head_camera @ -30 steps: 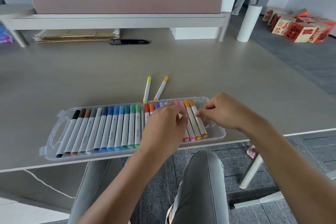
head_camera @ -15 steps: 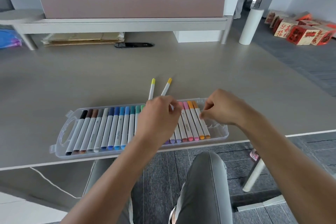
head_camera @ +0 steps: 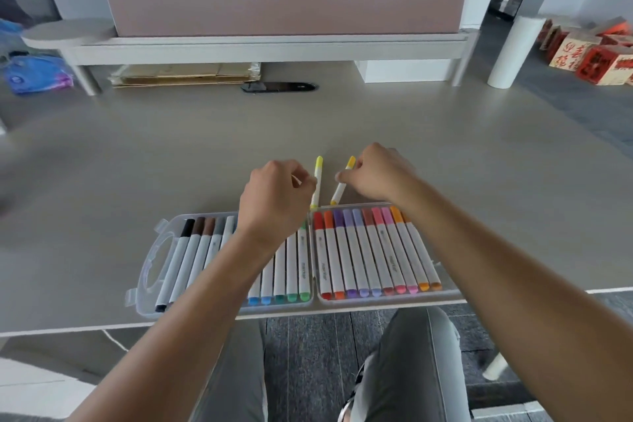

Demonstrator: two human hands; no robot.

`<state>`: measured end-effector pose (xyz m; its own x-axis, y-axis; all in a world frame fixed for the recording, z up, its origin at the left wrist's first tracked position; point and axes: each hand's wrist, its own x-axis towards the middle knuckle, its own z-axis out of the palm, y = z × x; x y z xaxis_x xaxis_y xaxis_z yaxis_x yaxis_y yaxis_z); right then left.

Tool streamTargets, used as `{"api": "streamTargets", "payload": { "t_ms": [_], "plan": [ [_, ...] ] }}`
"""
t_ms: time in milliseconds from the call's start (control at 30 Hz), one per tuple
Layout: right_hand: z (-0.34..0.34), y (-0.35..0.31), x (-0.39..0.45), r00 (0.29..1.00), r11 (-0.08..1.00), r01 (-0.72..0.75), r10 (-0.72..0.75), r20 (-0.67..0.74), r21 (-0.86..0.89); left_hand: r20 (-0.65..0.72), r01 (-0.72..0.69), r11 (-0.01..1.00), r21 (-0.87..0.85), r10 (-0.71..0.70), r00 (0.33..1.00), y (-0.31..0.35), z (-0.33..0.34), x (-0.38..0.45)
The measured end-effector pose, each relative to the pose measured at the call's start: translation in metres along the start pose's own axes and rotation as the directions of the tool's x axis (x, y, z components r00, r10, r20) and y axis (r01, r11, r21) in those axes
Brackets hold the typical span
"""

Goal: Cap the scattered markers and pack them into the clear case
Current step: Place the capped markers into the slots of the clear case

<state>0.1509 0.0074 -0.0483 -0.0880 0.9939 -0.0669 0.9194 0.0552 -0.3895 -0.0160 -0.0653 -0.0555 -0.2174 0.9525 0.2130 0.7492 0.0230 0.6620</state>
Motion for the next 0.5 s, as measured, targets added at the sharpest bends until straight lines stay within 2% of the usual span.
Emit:
{"api": "streamTargets", "payload": {
  "t_ms": [167, 267, 367, 500],
  "plan": [
    [0.007, -0.015, 0.013, 0.998, 0.983, -0.058, 0.051, -0.041, -0.176, 0.046, 0.008, 1.0, 0.026, -0.009, 0.999, -0.011, -0.004, 0.016],
    [0.007, -0.018, 0.018, 0.996, 0.979, -0.082, 0.076, -0.038, -0.184, 0.089, 0.011, 0.999, 0.037, -0.014, 0.996, -0.014, -0.001, 0.024],
    [0.005, -0.013, 0.02, 0.995, 0.992, -0.095, 0.093, -0.036, -0.086, 0.138, 0.016, 0.998, 0.056, -0.024, 0.99, -0.013, 0.006, 0.029],
    [-0.005, 0.003, 0.016, 0.988, 0.967, -0.121, 0.139, -0.068, 0.225, 0.206, 0.021, 0.994, 0.109, -0.043, 0.978, -0.009, 0.021, 0.036]
  ]
}}
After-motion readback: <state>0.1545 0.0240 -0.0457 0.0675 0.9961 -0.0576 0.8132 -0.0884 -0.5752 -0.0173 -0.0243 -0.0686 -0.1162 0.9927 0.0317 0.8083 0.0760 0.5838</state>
